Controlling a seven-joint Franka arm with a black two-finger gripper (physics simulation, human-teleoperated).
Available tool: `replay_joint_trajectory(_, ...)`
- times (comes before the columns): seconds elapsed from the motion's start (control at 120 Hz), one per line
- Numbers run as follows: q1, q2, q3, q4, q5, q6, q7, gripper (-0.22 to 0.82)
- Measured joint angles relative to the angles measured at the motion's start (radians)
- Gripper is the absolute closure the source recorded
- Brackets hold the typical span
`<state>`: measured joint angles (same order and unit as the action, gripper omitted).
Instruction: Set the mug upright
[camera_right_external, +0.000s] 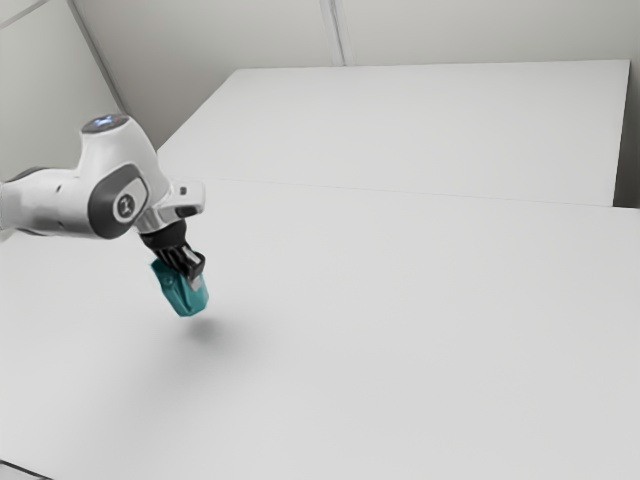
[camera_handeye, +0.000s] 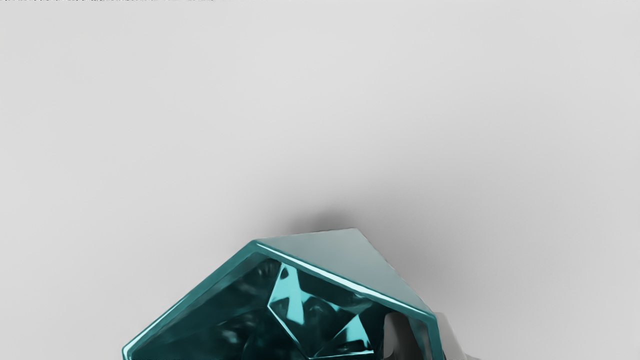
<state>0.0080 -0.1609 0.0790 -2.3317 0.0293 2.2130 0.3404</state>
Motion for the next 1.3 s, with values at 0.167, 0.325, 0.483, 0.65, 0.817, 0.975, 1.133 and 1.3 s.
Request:
replay_joint_trajectory(0.167, -0.001, 0.001, -0.036, -0.033, 0.002, 0.043, -0.076, 0.78)
replay_joint_trajectory(0.325, -0.007, 0.003, -0.046, -0.083, 0.002, 0.089, -0.138, 0.78)
replay_joint_trajectory(0.483, -0.011, 0.014, -0.049, -0.112, 0.003, 0.128, -0.187, 0.78)
replay_joint_trajectory(0.65, -0.024, 0.038, -0.053, -0.121, 0.004, 0.162, -0.230, 0.78)
replay_joint_trajectory(0.817, -0.037, 0.043, -0.053, -0.125, -0.002, 0.188, -0.258, 0.67)
replay_joint_trajectory(0.975, -0.038, 0.037, -0.061, -0.124, -0.008, 0.204, -0.273, 0.49)
replay_joint_trajectory(1.133, -0.040, 0.014, -0.080, -0.096, -0.012, 0.207, -0.284, 0.34)
replay_joint_trajectory(1.3, -0.040, 0.018, -0.082, 0.066, -0.022, 0.101, -0.291, 0.19)
